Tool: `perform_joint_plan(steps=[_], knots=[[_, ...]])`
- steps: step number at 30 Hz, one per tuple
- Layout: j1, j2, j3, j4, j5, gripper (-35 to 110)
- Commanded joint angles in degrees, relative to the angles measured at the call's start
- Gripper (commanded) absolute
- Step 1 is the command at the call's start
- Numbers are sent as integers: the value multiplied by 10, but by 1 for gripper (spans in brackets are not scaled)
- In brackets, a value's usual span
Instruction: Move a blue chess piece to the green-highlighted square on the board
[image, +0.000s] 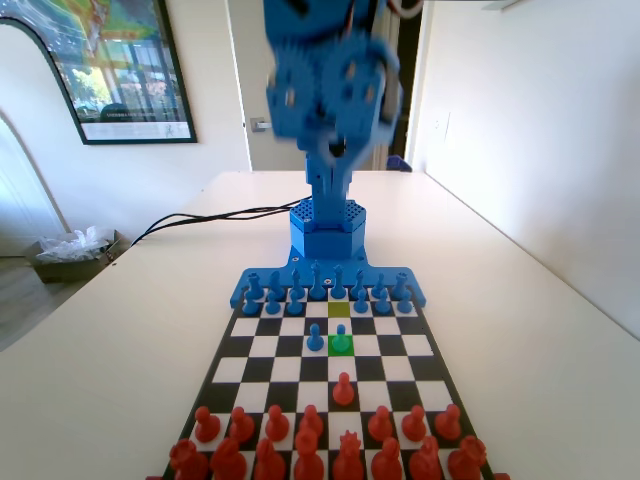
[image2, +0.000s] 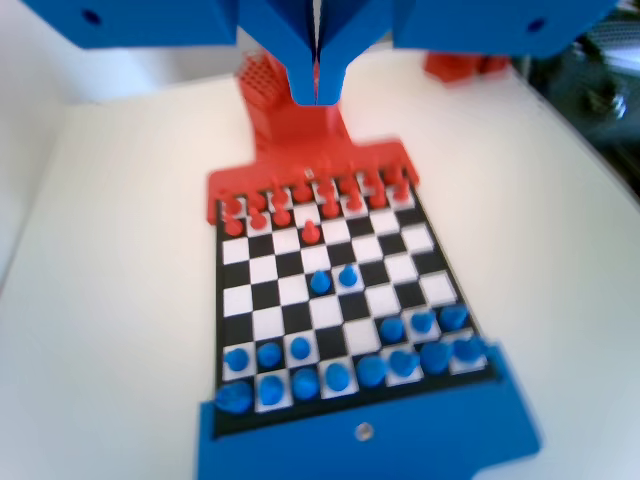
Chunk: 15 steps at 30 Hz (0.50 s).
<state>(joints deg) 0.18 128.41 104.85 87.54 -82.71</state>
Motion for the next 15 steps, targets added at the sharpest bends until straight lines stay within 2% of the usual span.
perform_joint_plan(steps=[1, 7, 15], knots=[[-8, 138, 36, 7, -93, 1], [-13, 279, 123, 27, -158, 1], [-21, 358, 172, 35, -163, 1]])
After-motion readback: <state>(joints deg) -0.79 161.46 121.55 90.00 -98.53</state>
